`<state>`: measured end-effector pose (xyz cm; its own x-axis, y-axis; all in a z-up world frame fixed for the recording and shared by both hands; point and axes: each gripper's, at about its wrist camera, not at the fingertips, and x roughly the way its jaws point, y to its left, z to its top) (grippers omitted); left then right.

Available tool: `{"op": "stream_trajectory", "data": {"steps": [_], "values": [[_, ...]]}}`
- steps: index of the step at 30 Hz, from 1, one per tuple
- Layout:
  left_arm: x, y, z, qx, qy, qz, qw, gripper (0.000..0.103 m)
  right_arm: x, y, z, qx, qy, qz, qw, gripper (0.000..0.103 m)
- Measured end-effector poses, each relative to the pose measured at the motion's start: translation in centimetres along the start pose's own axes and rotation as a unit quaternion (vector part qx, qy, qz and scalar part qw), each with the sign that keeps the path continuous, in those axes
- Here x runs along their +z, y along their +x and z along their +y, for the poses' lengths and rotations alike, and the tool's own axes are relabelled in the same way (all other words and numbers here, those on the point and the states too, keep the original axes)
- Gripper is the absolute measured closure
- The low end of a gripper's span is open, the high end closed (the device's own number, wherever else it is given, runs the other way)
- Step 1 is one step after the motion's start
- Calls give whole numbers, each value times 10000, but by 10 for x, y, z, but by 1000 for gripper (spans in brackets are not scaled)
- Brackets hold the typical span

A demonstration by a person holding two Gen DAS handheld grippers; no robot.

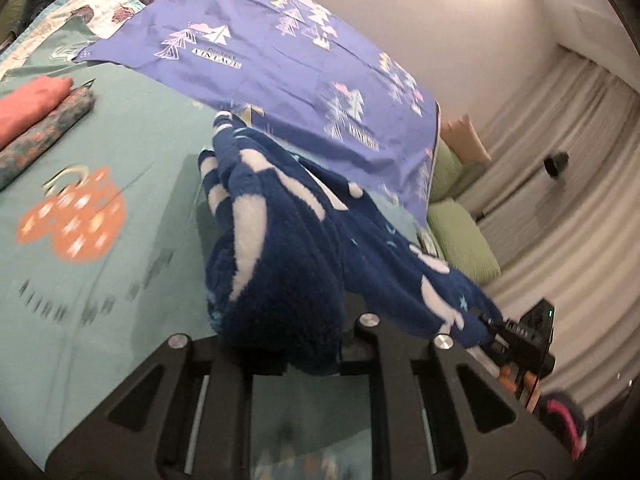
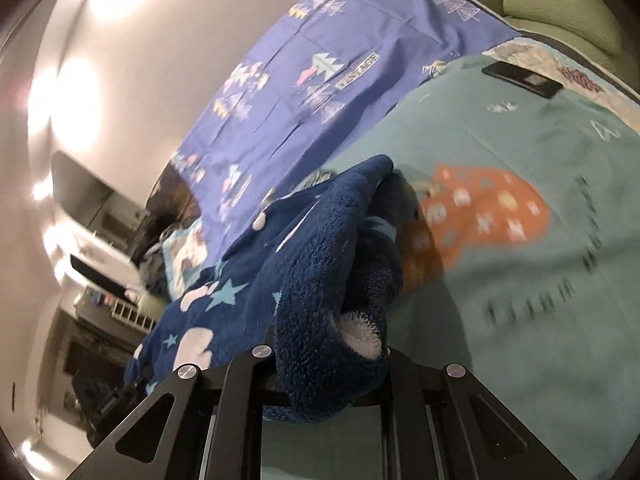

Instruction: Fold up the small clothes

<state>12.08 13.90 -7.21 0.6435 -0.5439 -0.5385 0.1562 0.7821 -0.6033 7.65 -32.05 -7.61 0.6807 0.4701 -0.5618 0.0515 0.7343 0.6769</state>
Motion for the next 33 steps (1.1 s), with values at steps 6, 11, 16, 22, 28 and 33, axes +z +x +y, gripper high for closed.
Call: {"op": "stream_trajectory", "data": {"steps": [6, 11, 16, 22, 28, 33], "values": [[-82, -41, 19, 439, 18, 640, 9970, 85, -84, -22, -23, -377, 50, 580, 9976, 85], [-97, -64, 22, 1017, 503, 780, 9905, 71, -87, -41, -38, -895, 148, 568, 9942, 58], [-75, -109, 2, 1540, 1332, -99, 9790, 42, -52, -77, -27, -1475, -254, -318, 9882, 39], [-18, -81, 9, 1304, 1392, -388, 9809, 31, 2, -35, -18, -1347, -728, -115, 9881, 38], [26, 17, 41, 1349, 1031, 487, 9843, 31, 50, 45, -23, -1277, -716, 412, 9884, 38], [49, 53, 59, 1299, 797, 557, 9867, 31, 71, 82, -39, -945, -431, 741, 9918, 38]]}}
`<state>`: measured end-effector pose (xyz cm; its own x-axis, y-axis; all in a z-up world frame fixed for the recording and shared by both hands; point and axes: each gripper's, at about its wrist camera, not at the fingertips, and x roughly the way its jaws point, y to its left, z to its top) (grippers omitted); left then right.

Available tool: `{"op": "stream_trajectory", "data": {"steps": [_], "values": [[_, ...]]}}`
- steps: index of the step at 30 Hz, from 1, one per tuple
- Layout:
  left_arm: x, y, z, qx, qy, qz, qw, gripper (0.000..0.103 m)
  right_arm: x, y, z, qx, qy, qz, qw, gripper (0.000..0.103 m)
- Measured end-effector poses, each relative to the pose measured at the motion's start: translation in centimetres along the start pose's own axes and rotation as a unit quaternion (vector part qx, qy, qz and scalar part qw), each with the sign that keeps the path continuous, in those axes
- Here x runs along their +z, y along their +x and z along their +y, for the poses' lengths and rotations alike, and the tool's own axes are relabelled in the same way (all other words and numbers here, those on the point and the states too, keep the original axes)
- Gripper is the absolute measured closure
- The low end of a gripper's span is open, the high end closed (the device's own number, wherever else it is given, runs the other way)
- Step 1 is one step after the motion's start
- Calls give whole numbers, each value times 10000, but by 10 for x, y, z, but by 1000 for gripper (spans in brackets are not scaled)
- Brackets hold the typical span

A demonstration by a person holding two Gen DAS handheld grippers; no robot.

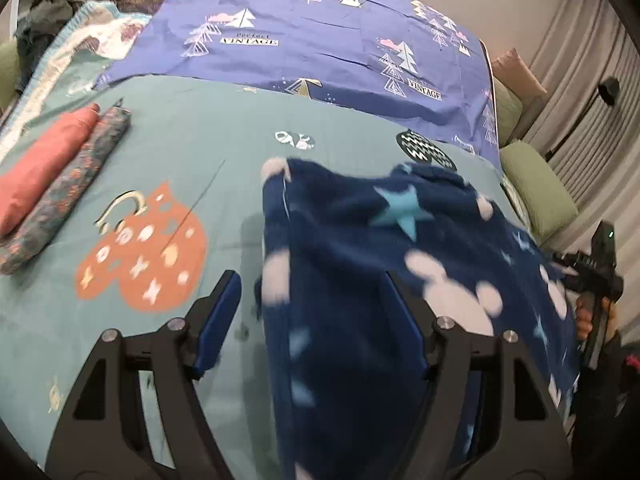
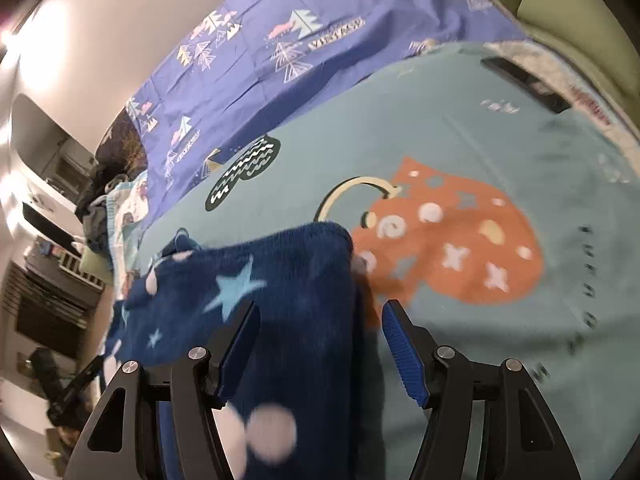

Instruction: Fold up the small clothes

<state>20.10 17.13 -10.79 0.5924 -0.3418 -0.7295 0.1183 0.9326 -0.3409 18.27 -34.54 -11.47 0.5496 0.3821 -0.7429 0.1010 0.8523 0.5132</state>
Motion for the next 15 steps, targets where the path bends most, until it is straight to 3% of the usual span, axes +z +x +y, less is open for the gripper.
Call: {"op": "stream_trajectory", "data": {"steps": [1, 3, 4, 5, 8, 11, 13, 15], "values": [[4, 5, 3, -43, -85, 18, 10000, 31, 3, 4, 0, 38, 23, 26, 10000, 40], [11, 15, 5, -70, -166, 44, 9998, 35, 9, 8, 1, 116, 4, 12, 9999, 75], [13, 17, 4, -68, -142, 35, 9999, 64, 10, 8, 3, 65, -56, -23, 10000, 94], [14, 19, 1, -34, -83, 19, 10000, 85, 12, 5, 7, 66, -138, -151, 9998, 94], [9, 2, -8, -25, 172, -428, 9989, 86, 8, -25, 28, 618, -621, -822, 9928, 95], [-4, -35, -19, 44, 438, -1134, 9926, 86, 5, -52, 47, 956, -960, -1310, 9821, 95], [-9, -51, -19, 177, 458, -1376, 9893, 86, 8, -59, 59, 910, -1145, -1486, 9780, 95], [-9, -42, -14, 336, 480, -1332, 9893, 85, 14, -45, 66, 430, -1269, -1375, 9814, 95]]}}
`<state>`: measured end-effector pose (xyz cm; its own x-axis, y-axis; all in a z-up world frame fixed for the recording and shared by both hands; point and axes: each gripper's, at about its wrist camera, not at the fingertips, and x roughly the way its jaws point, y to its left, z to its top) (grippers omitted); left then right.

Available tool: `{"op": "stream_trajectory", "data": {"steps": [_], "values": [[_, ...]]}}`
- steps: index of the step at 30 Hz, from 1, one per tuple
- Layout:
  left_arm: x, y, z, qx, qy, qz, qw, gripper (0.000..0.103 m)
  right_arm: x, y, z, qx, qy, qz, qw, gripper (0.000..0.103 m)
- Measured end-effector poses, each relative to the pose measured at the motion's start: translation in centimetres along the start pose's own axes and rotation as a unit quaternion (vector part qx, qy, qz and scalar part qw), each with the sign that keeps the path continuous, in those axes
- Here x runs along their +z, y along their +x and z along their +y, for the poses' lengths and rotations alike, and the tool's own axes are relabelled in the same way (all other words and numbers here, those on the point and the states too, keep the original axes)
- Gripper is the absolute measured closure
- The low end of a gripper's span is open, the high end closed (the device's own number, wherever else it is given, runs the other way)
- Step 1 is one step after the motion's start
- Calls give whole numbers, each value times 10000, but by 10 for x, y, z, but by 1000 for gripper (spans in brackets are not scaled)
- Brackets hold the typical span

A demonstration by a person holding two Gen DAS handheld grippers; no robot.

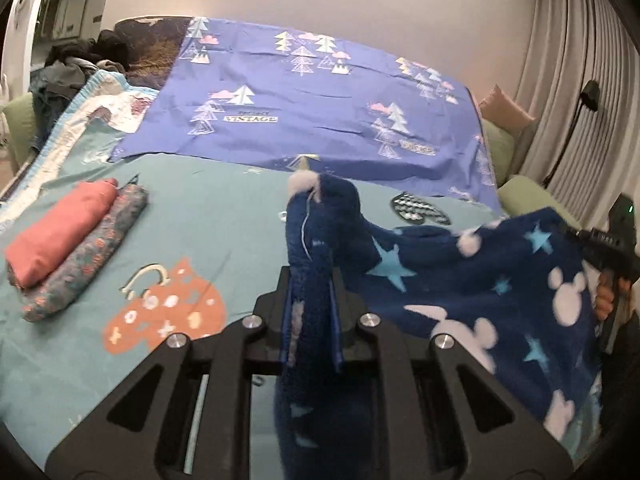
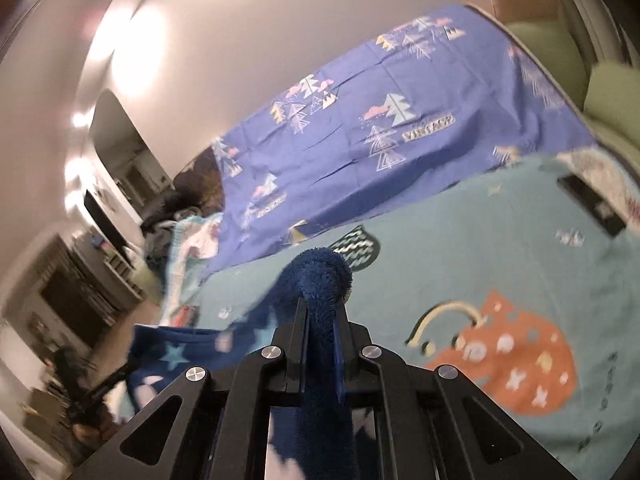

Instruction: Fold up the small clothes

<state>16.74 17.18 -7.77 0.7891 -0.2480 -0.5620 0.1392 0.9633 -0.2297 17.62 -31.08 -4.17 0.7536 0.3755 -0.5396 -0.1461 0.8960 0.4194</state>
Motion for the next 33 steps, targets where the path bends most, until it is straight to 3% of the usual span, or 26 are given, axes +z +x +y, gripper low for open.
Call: {"op": "stream_trajectory", "data": {"steps": [3, 5, 7, 8, 11, 13, 16, 18, 19, 20, 22, 25, 28, 29, 33], "values": [[-5, 38, 5, 79, -4, 556, 9984, 79, -17, 50, -12, -1225, -204, 790, 9891, 95], [-13, 66, 10, 123, -39, 1078, 9941, 71, -34, 75, -32, -1564, 13, 1325, 9788, 95], [-14, 68, 15, 73, -166, 1159, 9931, 66, -36, 71, -42, -1441, 321, 1292, 9806, 91], [-12, 61, 17, 152, -220, 1046, 9942, 57, -33, 62, -44, -1463, 407, 1158, 9816, 84], [-12, 35, 23, 215, -410, 807, 9957, 50, -24, 26, -33, -1915, 302, 706, 9785, 82], [-17, 10, 30, -84, -599, 733, 9955, 49, -22, 2, -16, -1699, 128, 604, 9835, 81], [-38, -19, 30, -420, -650, 827, 9936, 49, -38, -28, 11, -710, 28, 736, 9948, 81], [-58, -27, 27, -725, -765, 1091, 9884, 49, -62, -34, 32, -12, -2, 996, 9950, 77], [-73, -26, 25, -850, -861, 1328, 9837, 49, -72, -29, 40, 77, -22, 1130, 9936, 76], [-84, -25, 23, -836, -894, 1486, 9813, 49, -85, -24, 43, 33, -90, 1319, 9912, 76], [-104, -26, 22, -544, -848, 1511, 9834, 49, -111, -7, 45, -506, -352, 1607, 9851, 78], [-108, -35, 26, -512, -984, 1415, 9837, 50, -125, -4, 49, -751, -433, 1357, 9870, 78], [-102, -45, 21, -253, -692, 1358, 9880, 50, -122, -16, 85, -1437, -837, 1256, 9780, 77], [-100, -48, 18, -196, -625, 1325, 9890, 50, -122, -23, 97, -1496, -963, 1165, 9771, 77], [-96, -67, 12, -263, -473, 1046, 9930, 50, -130, -46, 137, -792, -1270, 965, 9840, 76]]}}
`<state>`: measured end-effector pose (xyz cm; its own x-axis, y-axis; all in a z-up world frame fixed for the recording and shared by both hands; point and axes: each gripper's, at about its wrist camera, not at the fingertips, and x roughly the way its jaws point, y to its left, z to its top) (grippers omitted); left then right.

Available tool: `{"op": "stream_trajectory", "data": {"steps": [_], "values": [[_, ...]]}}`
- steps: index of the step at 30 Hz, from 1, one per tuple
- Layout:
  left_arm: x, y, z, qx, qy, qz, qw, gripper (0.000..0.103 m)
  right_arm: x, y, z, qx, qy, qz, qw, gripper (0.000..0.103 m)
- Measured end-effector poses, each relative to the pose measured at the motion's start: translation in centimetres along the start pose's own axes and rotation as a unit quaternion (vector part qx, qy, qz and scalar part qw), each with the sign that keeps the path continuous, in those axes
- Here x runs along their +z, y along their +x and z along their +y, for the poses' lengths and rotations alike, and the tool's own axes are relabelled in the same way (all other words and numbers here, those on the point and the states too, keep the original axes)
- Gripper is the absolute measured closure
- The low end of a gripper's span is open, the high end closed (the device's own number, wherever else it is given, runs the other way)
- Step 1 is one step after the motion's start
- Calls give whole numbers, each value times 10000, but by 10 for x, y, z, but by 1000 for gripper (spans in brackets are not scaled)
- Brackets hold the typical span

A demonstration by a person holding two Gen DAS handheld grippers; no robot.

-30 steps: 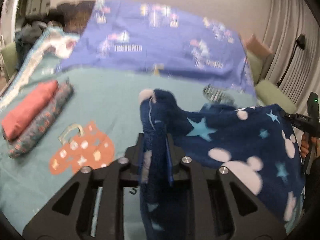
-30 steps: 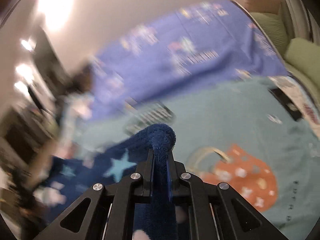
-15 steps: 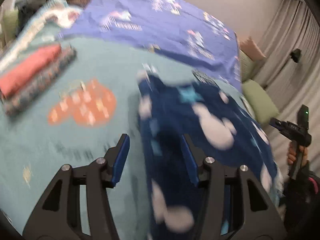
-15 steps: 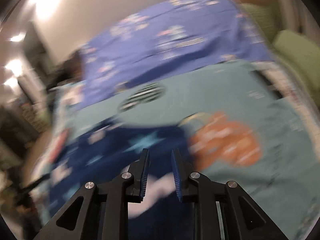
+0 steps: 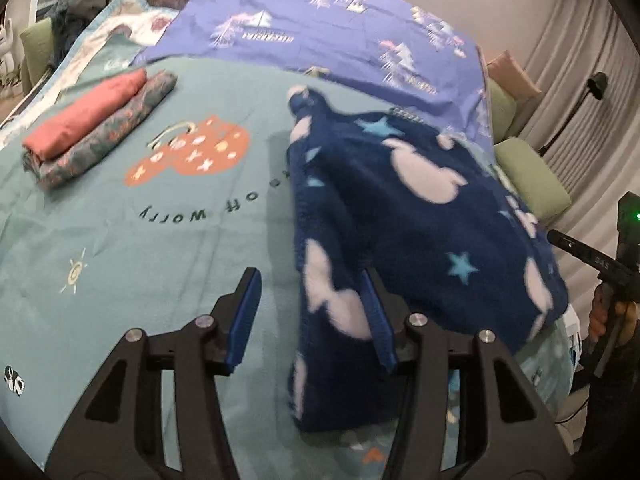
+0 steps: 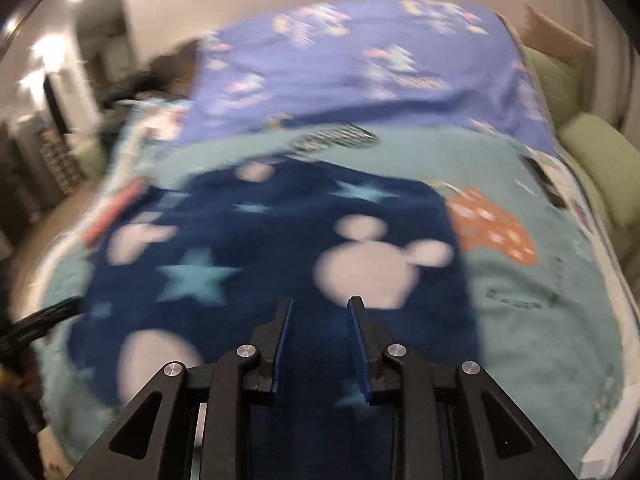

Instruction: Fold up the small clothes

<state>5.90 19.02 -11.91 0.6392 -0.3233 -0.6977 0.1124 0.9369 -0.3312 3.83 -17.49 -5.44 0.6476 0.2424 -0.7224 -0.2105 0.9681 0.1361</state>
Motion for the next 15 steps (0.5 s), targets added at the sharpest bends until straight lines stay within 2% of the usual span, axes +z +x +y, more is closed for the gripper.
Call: {"op": "stream_trajectory", "data": {"steps": [3, 6, 8, 15], "values": [[-8, 2, 2, 80, 115, 35, 9999, 50, -15, 13, 23, 71, -214, 296, 9993, 74], [-17, 10, 4, 169, 101, 104, 9998, 49, -37, 46, 21, -254, -194, 859, 9958, 73], [-20, 6, 3, 111, 60, 58, 9999, 49, -44, 47, 19, -269, -42, 766, 9967, 73], [-21, -7, 1, 180, 298, -85, 9994, 48, -33, 27, 40, -418, -7, 532, 9977, 73]]}}
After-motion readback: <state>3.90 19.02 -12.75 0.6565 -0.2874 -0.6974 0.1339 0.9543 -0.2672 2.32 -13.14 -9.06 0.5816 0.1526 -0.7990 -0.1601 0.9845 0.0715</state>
